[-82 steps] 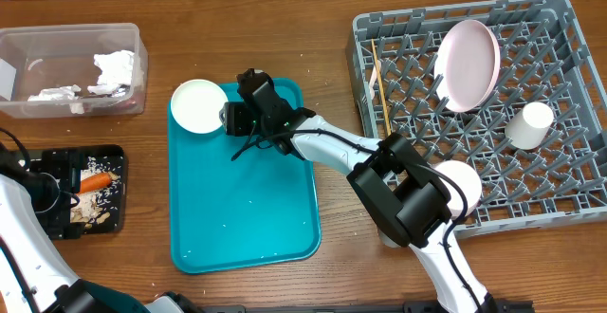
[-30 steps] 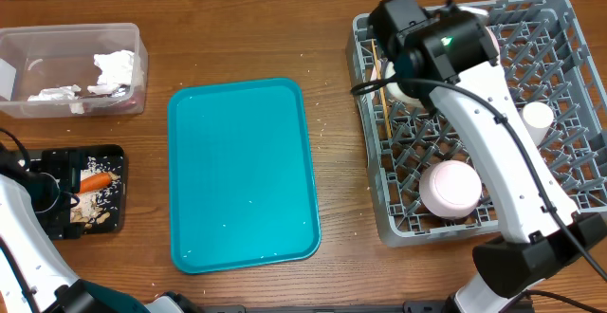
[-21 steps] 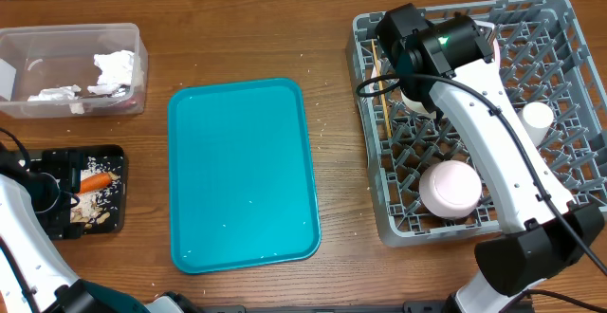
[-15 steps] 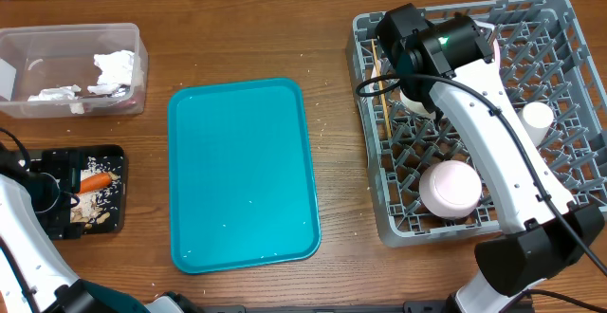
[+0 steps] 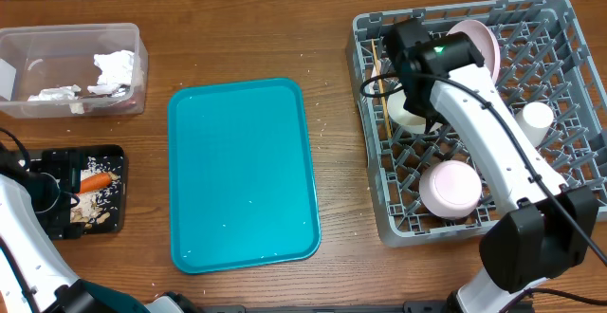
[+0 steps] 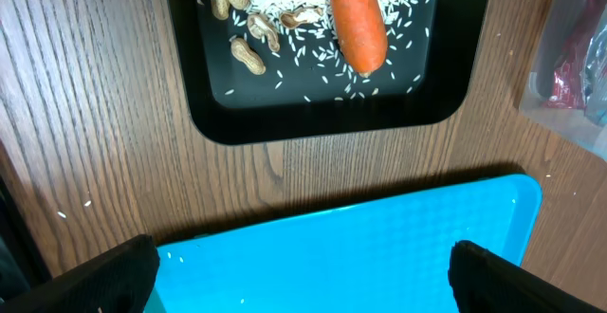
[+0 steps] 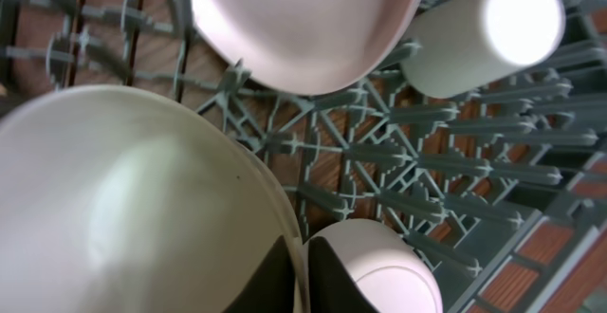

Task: Sort waste into correct bins and load items into the dishwasher rack
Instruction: 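Lower the white bowl into the rack's left side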

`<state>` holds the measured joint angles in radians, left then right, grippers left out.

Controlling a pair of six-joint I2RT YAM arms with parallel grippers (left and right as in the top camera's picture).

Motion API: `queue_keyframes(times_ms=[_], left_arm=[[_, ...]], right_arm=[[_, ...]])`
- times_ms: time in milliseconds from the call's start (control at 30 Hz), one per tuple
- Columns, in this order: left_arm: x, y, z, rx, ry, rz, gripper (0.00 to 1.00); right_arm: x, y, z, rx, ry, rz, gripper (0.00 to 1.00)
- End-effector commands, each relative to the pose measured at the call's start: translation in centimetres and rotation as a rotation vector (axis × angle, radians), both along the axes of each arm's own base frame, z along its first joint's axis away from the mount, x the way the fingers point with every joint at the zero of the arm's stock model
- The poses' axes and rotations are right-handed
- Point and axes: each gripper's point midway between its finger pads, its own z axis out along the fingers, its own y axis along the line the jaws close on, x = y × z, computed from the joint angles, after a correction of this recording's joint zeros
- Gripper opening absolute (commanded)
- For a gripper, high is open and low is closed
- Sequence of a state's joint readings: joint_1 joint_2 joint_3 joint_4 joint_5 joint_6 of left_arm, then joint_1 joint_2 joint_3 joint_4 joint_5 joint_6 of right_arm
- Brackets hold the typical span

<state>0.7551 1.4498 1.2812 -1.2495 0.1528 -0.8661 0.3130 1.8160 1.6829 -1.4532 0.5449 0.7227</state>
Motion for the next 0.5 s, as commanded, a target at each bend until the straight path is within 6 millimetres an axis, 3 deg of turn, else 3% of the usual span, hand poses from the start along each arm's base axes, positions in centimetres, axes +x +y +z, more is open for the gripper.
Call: queue_keyframes(times_ms=[0,67,133,333,467], left_arm=[[-0.3,0.1,-0.2,-0.001,0.013,0.022,1.0],[-0.3,0.1,-0.2,-0.001,0.013,0.022,1.0],[-0.3,0.1,-0.2,-0.001,0.013,0.022,1.0],[-0.3,0.1,-0.2,-0.001,0.013,0.022,1.0],[-0.3,0.1,-0.2,-0.001,0.013,0.022,1.0]], right_arm=[[-0.4,1.0,-0.9,0.114,0.06,0.05,0.16],[-0.7,0.8,-0.9,0.117,0.082,0.059,0.35],[-1.3,0.7,-1.0,0.113,0.108,0.063,0.44],[-2.2,0.5,-0.8,0.104,0.146,0.06,0.49],[-1.7,0.7,0.2,0.116,0.118,0.062,0.49]])
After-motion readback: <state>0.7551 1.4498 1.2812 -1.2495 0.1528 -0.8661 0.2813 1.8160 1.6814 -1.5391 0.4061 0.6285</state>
